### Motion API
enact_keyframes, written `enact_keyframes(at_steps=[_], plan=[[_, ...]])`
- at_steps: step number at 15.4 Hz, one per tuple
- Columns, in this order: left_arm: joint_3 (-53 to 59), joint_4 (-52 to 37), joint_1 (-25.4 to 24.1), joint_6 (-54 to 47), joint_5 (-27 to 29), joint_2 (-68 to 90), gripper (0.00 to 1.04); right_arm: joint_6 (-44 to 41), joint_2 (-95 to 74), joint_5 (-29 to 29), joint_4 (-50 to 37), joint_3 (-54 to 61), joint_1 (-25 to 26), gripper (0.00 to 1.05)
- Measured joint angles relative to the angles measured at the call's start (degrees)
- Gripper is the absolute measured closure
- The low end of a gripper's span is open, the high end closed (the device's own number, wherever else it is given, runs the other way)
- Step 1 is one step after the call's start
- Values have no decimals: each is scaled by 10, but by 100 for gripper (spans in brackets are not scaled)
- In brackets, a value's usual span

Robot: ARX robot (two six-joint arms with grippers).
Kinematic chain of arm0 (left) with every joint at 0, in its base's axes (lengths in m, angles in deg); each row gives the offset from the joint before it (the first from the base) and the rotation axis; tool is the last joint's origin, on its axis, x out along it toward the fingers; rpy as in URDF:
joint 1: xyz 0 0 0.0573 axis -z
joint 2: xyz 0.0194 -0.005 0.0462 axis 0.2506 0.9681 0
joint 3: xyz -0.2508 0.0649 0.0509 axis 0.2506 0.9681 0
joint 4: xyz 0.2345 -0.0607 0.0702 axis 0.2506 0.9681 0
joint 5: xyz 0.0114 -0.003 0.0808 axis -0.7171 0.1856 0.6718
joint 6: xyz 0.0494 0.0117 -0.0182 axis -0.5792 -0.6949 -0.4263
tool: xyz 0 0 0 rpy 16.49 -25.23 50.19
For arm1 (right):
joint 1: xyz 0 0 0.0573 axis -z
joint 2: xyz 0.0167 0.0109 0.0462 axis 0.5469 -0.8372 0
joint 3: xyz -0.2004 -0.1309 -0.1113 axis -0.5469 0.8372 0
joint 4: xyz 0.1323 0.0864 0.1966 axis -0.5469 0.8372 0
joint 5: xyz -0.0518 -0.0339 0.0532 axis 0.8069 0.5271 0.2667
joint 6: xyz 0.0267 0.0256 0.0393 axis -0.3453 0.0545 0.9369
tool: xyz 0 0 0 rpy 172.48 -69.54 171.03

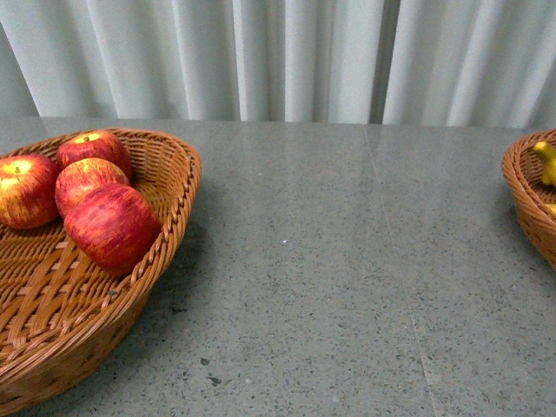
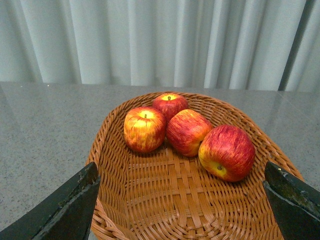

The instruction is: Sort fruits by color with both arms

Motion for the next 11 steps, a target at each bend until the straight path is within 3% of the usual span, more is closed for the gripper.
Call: enact_keyframes(at_steps=[6,11], plan=[[0,0,0,0,0,0,7,199,117,-85,-146,3,-41,7],[0,0,0,0,0,0,7,393,287,-141,-317,169,-5,7]])
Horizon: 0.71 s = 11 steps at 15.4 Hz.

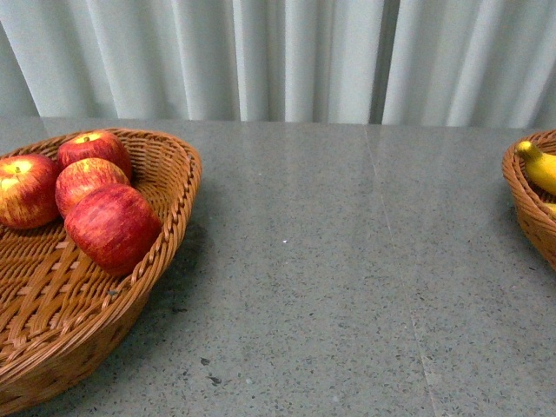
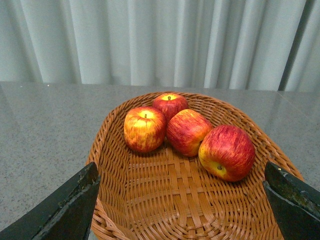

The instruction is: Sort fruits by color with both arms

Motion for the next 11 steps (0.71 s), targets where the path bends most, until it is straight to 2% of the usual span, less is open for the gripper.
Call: enact_keyframes(at_steps=[1,2,3,5,9,11], plan=[[0,0,0,0,0,0,7,33,59,58,6,45,-11,13],[0,0,0,0,0,0,7,51,121,150,9,103,-25,24],[0,0,0,0,0,0,7,61,185,214,17,164,-27,35],[0,0,0,0,0,0,7,70,300,246,30,273,-10,57],[0,0,0,0,0,0,7,72,389,291,1,379,-63,103],[0,0,0,0,0,0,7,74,415,311,-1,414,-82,103]])
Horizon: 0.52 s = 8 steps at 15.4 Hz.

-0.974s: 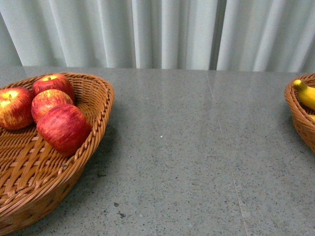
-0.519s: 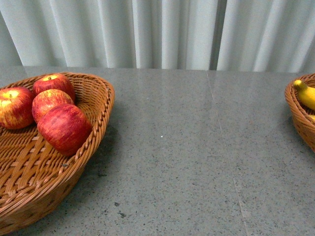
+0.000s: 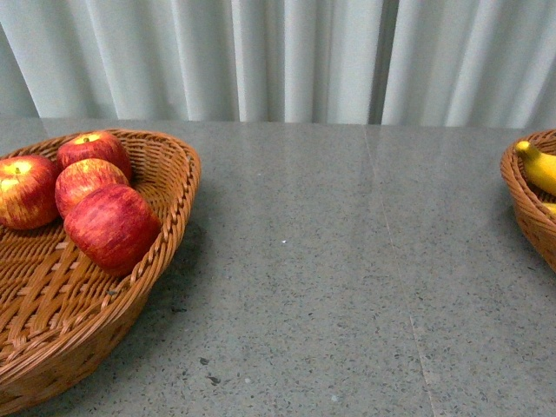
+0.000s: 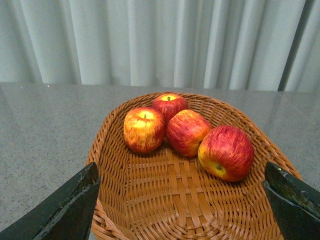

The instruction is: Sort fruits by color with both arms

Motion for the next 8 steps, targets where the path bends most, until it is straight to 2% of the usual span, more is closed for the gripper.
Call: enact_keyframes(at_steps=[1,2,8], plan=[[0,0,0,0,0,0,7,1,15,49,0,14,-39,103],[0,0,0,0,0,0,7,1,29,56,-1,26,-71,103],[0,0,0,0,0,0,7,2,86,69,9,72,-66,103]])
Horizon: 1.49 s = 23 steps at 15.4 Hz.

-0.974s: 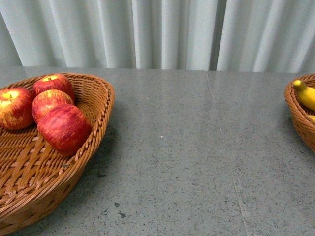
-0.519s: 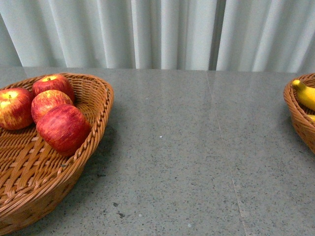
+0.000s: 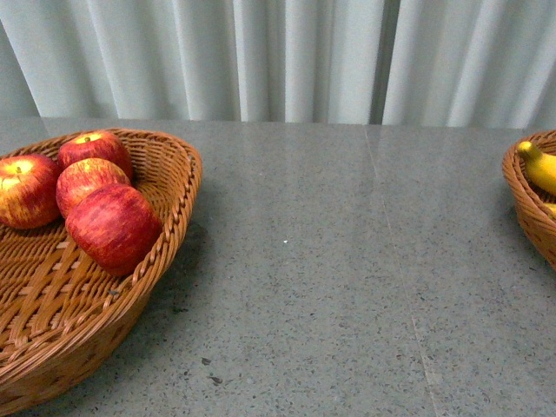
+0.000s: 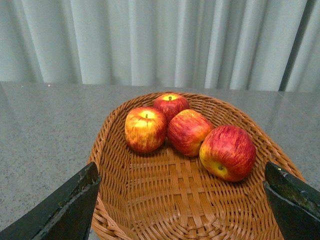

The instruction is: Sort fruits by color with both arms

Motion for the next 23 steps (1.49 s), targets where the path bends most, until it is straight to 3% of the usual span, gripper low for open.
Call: enact_keyframes(at_steps=[4,6,16,17,20,22,23], plan=[[0,0,0,0,0,0,7,0,32,0,16,16,0,103],[0,0,0,0,0,0,7,0,120,-1,99,27,0,103],[0,0,0,0,0,0,7,0,135,0,95,38,0,103],[0,0,0,0,0,0,7,0,135,0,95,38,0,97],[0,0,0,0,0,0,7,0,135,0,95,38,0,62],[0,0,0,0,0,0,7,0,135,0,95,38,0,53],[0,0,0,0,0,0,7,0,135,0,95,38,0,42]])
